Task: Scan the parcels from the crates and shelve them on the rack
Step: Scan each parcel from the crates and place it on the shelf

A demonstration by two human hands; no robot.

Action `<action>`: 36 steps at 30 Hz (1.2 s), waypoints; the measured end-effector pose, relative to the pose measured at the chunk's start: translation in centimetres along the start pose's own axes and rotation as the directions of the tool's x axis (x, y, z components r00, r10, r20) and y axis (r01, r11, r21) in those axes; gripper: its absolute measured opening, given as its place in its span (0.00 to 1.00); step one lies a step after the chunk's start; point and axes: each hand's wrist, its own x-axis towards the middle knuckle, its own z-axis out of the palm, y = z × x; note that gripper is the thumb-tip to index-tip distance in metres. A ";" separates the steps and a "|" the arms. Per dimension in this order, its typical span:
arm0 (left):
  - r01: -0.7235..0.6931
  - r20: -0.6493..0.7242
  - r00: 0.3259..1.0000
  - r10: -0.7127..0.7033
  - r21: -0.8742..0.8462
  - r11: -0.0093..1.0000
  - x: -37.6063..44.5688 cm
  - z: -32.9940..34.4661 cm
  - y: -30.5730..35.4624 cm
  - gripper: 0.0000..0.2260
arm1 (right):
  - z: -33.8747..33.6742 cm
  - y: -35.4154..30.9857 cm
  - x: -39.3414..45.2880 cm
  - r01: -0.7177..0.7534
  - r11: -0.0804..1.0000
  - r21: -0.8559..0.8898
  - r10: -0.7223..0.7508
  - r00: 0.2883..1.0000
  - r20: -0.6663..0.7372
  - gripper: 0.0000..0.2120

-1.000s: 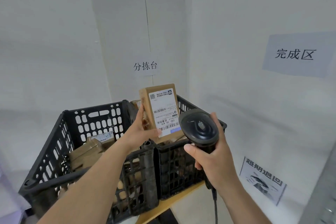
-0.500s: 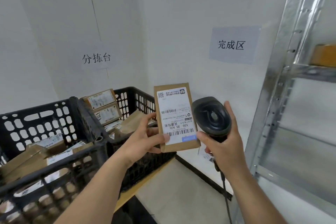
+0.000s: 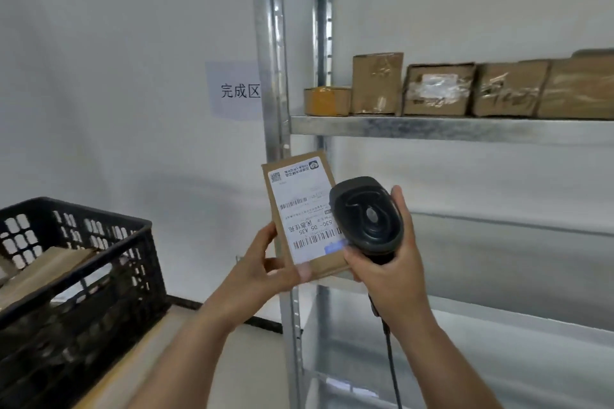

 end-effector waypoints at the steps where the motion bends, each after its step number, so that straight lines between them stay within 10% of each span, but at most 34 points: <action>1: -0.018 0.042 0.999 0.017 0.027 0.999 0.5 1.7 0.4 0.45 | -1.9 -0.1 -0.1 -0.003 1.000 -0.004 0.003 0.999 -0.037 0.48; 16: -0.256 0.520 0.813 0.260 -0.080 0.963 8.0 25.0 4.4 0.45 | -24.2 -1.8 -5.1 -0.148 0.957 -0.249 0.003 0.863 -0.505 0.47; 36: -0.297 0.804 0.194 0.563 -0.498 0.814 6.2 50.6 13.5 0.41 | -39.8 -10.0 -17.0 -0.336 0.798 -0.500 -0.357 0.404 -0.842 0.46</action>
